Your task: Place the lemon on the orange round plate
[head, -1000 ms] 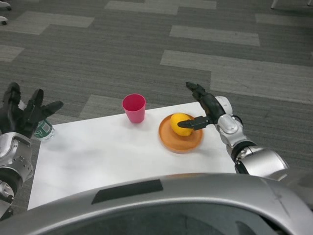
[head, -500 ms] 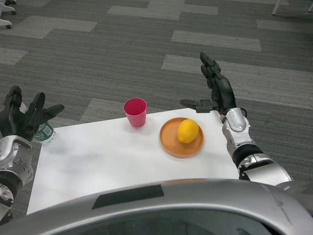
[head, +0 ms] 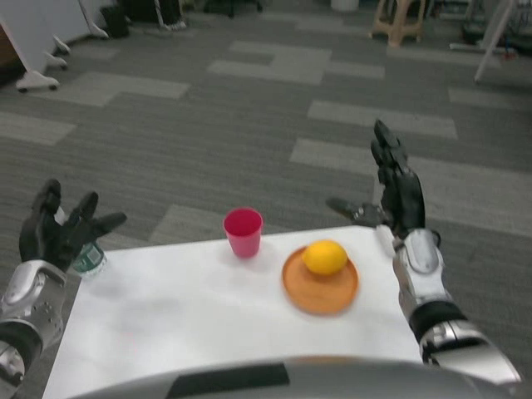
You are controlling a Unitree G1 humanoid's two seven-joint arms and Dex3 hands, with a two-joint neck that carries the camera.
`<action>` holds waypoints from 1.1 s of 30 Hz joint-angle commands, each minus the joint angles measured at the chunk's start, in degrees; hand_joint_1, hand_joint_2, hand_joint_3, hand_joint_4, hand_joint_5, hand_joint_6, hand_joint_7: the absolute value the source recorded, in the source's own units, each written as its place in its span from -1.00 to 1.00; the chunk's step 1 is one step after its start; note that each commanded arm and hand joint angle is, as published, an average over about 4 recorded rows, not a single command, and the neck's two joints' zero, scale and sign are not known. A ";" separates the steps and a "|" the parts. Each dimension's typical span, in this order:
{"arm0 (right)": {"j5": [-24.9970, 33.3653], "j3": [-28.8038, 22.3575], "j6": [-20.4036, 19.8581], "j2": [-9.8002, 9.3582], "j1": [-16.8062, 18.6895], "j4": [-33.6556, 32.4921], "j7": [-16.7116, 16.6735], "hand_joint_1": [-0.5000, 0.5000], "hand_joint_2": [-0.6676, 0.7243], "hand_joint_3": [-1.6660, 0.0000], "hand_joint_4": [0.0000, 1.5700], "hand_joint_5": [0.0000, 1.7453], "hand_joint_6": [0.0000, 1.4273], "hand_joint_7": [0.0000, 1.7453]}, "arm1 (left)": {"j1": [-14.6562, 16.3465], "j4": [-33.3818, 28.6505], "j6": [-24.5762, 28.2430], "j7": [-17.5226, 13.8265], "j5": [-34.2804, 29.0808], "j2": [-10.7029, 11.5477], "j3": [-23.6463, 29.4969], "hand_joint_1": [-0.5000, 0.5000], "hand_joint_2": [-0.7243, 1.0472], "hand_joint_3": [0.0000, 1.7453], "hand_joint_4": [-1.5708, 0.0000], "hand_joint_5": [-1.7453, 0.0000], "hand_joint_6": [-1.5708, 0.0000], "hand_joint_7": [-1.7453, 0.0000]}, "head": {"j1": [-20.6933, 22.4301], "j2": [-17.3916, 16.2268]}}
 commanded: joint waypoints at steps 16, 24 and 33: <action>0.63 0.16 -0.82 0.34 -0.05 -0.16 -0.79 0.25 -0.45 0.52 -1.00 -0.56 -1.00 -0.92 | -0.32 -0.02 -0.08 0.01 0.18 0.44 0.21 1.00 0.90 -0.90 1.00 1.00 1.00 1.00 | 7.70 23.16; 0.63 0.25 -0.82 0.42 -0.05 0.04 -0.86 0.25 -0.45 0.52 -1.00 -0.56 -1.00 -0.92 | -0.17 -0.11 -0.08 -0.08 0.13 0.44 0.29 1.00 0.90 -0.95 1.00 1.00 1.00 1.00 | 6.21 27.52; 0.63 0.36 -0.82 0.47 -0.14 0.22 -0.99 0.25 -0.45 0.52 -1.00 -0.56 -1.00 -0.92 | -0.17 -0.13 -0.08 -0.08 0.15 0.44 0.36 1.00 0.90 -0.90 1.00 1.00 1.00 1.00 | 6.24 28.13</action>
